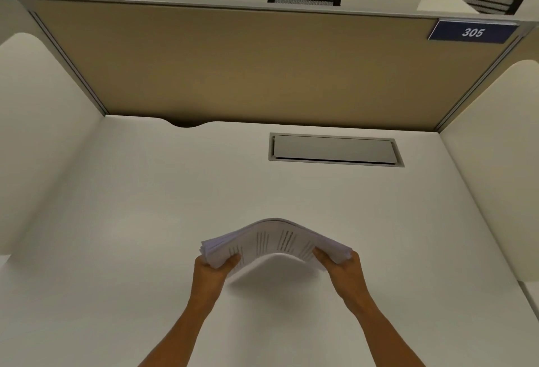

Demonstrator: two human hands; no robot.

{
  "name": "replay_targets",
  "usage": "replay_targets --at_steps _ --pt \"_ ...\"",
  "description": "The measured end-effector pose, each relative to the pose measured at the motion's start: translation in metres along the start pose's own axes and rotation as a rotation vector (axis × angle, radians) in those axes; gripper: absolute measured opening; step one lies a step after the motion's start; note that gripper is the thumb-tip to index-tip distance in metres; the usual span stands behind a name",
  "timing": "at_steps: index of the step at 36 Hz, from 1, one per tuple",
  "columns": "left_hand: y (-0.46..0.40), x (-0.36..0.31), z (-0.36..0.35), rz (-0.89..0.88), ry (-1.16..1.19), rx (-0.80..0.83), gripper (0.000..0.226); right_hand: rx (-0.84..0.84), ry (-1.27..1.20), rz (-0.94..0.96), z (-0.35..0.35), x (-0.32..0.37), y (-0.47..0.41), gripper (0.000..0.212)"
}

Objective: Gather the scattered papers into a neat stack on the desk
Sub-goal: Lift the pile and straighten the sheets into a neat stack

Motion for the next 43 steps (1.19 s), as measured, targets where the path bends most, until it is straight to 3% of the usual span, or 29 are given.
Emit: replay_targets --at_steps 5,12,20,25,30,35,40,43 --pt "-0.002 0.006 0.004 0.047 -0.011 -0.004 0.041 0.017 -0.032 -0.115 0.003 -0.019 -0.002 0.025" --pt "-0.004 -0.009 0.005 0.003 0.004 0.023 0.027 -0.003 0.001 -0.127 0.010 -0.017 -0.006 0.029" --pt "-0.005 0.003 0.003 0.028 -0.059 0.099 0.045 0.027 0.010 -0.186 0.015 -0.029 -0.008 0.025" --pt "-0.005 0.000 0.003 0.020 -0.077 0.075 0.029 0.000 0.052 -0.161 0.014 -0.027 -0.009 0.019" --pt "-0.004 -0.003 0.002 -0.006 -0.053 0.019 0.027 -0.008 0.040 -0.109 0.009 -0.024 -0.006 0.033" --pt "-0.004 0.009 -0.004 0.014 -0.082 0.072 0.040 0.008 0.031 -0.125 0.003 -0.037 0.002 0.044" --pt "-0.004 0.010 -0.008 0.021 -0.072 0.059 0.031 -0.028 0.037 -0.152 0.003 -0.045 0.002 0.023" --pt "-0.004 0.006 -0.007 0.000 -0.073 0.061 0.028 -0.049 0.030 -0.154 0.007 -0.046 0.001 0.022"
Point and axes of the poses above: each hand's wrist, its own y-axis away from the middle knuckle, its own z-axis out of the back of the hand, x = y × z, the point moved 4 cm from there along -y, towards the middle knuckle, and after that the axes turned 10 degrees about x, right-handed, at the moved point
